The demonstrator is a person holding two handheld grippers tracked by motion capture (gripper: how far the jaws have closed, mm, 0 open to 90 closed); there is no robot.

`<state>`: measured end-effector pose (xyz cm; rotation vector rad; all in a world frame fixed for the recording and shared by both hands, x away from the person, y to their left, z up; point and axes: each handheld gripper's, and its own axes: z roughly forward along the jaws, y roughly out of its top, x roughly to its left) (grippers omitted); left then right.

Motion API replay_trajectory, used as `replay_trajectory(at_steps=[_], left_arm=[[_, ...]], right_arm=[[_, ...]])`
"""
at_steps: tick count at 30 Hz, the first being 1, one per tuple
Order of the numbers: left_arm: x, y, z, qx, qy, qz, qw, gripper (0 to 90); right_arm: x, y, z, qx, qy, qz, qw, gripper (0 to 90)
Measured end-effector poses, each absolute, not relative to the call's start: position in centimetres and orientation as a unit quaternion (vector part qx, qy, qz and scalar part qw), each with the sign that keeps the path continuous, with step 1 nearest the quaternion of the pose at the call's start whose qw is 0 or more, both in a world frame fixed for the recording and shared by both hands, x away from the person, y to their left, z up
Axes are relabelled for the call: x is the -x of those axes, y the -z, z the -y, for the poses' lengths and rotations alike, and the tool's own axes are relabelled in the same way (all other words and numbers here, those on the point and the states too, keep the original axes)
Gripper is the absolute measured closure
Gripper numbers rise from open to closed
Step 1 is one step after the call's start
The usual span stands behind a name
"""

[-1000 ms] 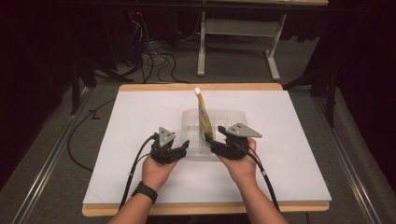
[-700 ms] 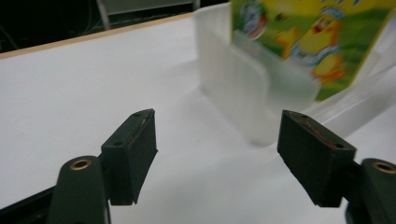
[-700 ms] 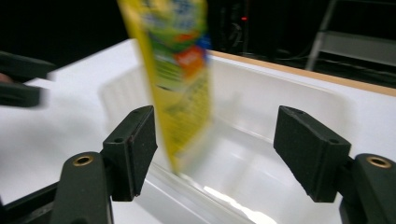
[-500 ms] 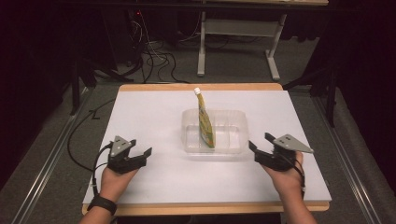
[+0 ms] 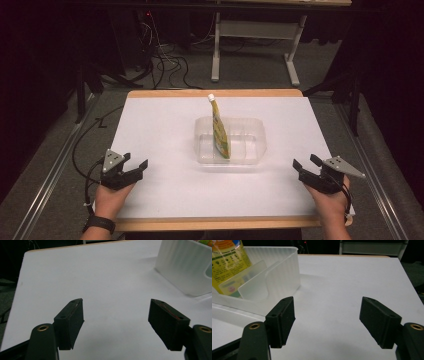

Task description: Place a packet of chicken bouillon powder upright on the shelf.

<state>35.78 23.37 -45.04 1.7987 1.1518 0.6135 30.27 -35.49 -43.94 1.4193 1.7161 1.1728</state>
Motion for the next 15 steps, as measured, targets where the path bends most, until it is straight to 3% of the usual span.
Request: replay_trajectory(at_steps=[15], left_arm=[[-35.5, 44.7, -21.8, -0.733, -0.244, -0.450, 0.448, 29.0]], right_arm=[[-30.5, 44.0, 34.8, -0.528, -0.440, -0.658, 0.306, 29.6]])
